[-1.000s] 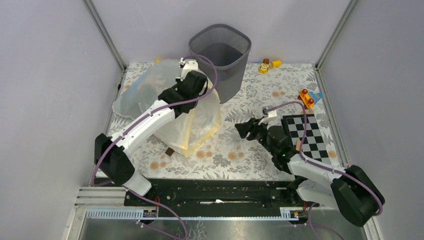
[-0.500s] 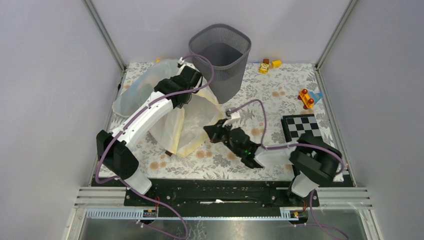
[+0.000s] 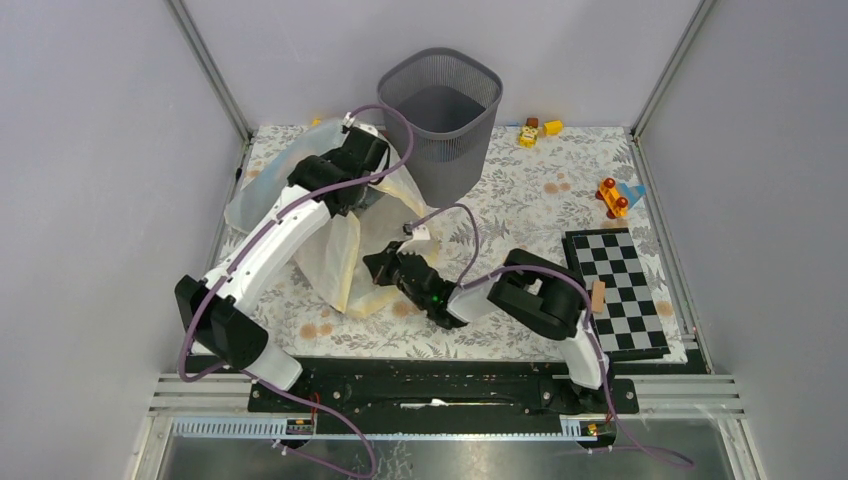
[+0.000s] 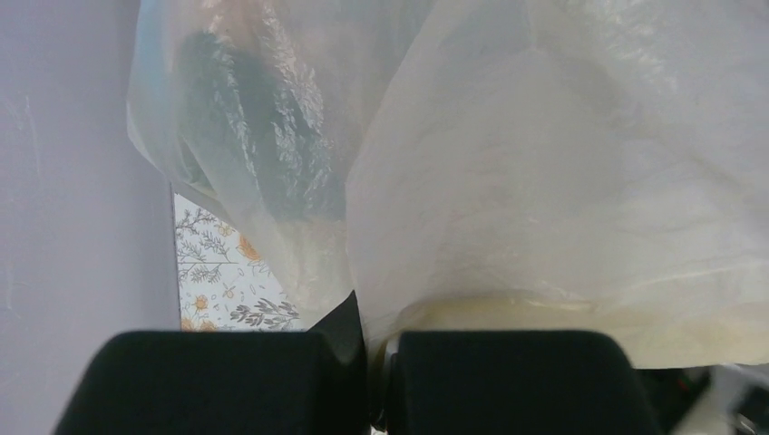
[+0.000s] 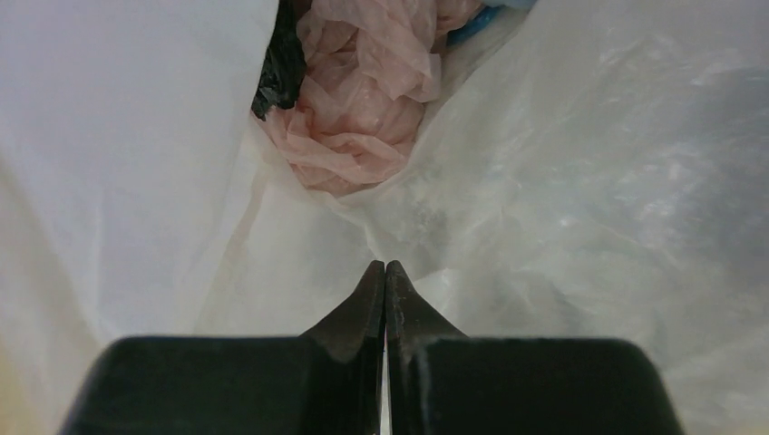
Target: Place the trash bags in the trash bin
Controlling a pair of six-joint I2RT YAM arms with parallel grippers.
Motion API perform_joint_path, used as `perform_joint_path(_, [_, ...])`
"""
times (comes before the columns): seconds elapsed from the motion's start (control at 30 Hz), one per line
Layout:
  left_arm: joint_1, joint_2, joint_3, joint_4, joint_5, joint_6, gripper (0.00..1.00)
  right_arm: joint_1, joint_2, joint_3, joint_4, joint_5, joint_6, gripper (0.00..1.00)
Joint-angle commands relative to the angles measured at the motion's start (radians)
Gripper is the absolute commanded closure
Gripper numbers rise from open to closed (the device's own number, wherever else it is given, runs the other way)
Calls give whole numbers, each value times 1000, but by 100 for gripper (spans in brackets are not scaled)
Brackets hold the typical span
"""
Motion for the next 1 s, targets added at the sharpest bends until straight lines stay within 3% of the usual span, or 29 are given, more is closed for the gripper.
perform_joint_path(0.0, [11,-35,119,-60,32,-13,100,7,71,140,9,-11,66,100])
perform_joint_path(0.2, [10,-29,187,-109,41,-21,100,8,150,286,-52,-10,47,100])
perform_joint_path(0.37, [12,-25,150,-113,27,-49,100,-16,180,377,-93,15,50,99])
perform_joint_path(0.6, [12,-92,61,-108,-76,-91,100,-70,221,473,-176,-48,135,73])
perform_joint_path(0.7, [14,-137,-3,-66,-131,-100,100,-78,244,543,-262,-30,177,52])
perform_joint_path(0.83, [35,-182,-28,-59,-182,-107,100,-102,275,594,-320,-58,276,47])
perform_joint_path(0.97, [48,-214,-5,-59,-168,-99,100,-108,285,622,-349,-52,279,32])
